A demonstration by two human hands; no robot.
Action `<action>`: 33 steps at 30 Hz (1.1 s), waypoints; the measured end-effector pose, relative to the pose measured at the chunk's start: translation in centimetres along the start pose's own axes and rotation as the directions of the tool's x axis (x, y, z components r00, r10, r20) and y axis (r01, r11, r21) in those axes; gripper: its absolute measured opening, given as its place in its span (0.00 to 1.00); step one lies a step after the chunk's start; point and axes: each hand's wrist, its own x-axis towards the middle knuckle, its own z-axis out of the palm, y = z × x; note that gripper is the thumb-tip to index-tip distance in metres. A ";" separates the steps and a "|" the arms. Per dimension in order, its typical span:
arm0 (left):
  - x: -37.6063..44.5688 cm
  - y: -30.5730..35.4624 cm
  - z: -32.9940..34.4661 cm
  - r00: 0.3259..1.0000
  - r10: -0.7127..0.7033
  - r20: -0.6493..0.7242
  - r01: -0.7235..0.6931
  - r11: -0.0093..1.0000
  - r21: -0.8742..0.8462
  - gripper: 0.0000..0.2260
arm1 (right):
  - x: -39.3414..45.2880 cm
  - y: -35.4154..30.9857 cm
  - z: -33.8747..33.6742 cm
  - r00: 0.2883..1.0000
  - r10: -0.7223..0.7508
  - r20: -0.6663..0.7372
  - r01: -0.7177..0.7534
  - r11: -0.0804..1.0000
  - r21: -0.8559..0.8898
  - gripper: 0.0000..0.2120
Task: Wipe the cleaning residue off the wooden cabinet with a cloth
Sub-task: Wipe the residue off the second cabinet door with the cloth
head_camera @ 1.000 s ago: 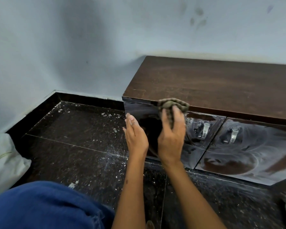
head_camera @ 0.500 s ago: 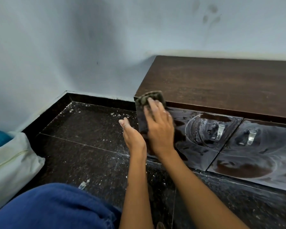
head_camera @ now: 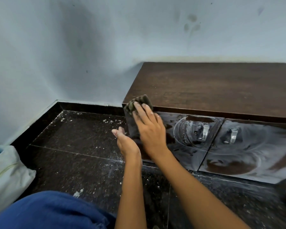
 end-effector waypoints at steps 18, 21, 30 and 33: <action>-11.8 -5.8 9.2 0.840 -0.143 0.523 -0.045 0.943 0.330 0.27 | -9.7 15.8 -4.9 0.910 0.305 -0.282 -0.316 0.949 0.007 0.26; -12.8 -6.5 10.0 0.842 -0.170 0.512 -0.044 0.924 0.380 0.27 | -10.8 18.1 -6.2 0.962 0.178 -0.208 -0.200 0.976 -0.091 0.23; -14.4 -7.2 10.7 0.878 -0.155 0.452 -0.074 0.890 0.449 0.28 | -14.0 20.9 -8.4 0.774 0.541 -0.329 -0.521 0.839 0.156 0.23; -14.4 -7.5 10.7 0.879 -0.128 0.460 -0.106 0.887 0.449 0.27 | -13.5 18.8 -7.4 0.868 0.464 -0.173 -0.441 0.884 0.156 0.22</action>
